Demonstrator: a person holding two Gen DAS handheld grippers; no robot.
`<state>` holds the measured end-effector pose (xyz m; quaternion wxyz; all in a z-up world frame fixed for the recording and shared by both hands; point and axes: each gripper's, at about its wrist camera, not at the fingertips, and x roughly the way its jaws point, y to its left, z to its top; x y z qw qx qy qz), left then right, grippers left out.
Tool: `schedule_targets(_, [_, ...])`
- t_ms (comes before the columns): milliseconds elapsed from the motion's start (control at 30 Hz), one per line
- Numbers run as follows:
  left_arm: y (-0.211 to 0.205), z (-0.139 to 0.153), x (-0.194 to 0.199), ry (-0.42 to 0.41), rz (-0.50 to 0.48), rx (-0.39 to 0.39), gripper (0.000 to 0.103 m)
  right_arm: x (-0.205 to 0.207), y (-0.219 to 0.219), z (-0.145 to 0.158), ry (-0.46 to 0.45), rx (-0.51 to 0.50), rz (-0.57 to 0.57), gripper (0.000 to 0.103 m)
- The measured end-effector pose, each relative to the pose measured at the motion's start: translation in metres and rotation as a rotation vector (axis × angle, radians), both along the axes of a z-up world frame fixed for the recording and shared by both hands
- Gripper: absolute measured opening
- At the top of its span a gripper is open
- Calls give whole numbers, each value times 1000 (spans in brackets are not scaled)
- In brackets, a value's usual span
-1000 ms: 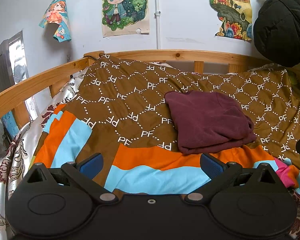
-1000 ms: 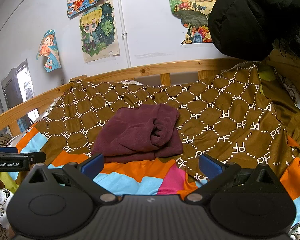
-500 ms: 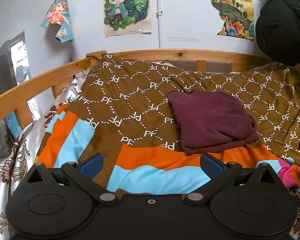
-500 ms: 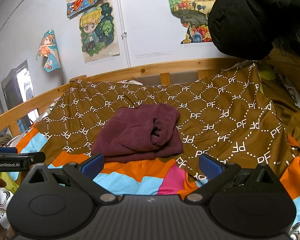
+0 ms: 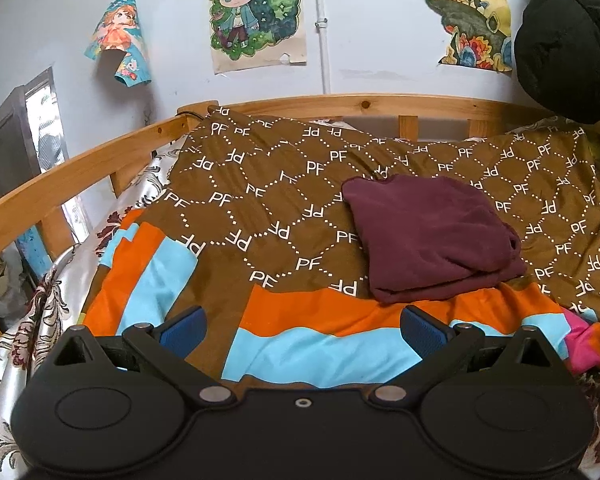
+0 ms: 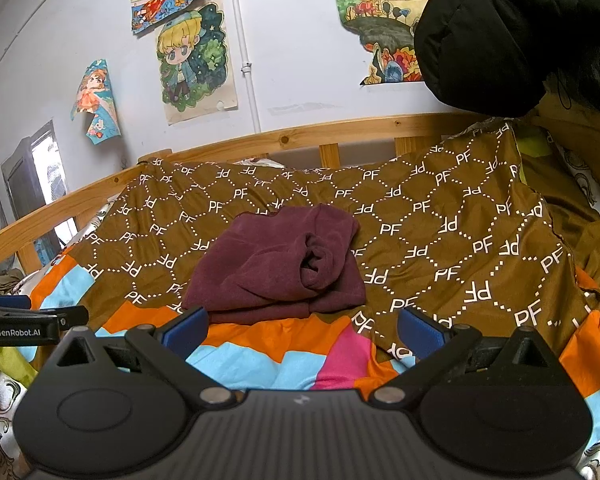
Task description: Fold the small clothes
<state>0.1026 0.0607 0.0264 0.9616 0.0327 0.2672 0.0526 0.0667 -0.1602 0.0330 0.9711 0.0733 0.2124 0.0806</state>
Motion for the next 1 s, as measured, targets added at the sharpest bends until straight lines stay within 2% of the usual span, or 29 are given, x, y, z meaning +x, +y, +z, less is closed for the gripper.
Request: schedule_targets(1000, [1, -4, 2, 22, -9, 13, 102, 0, 6, -2, 20, 7, -21, 103])
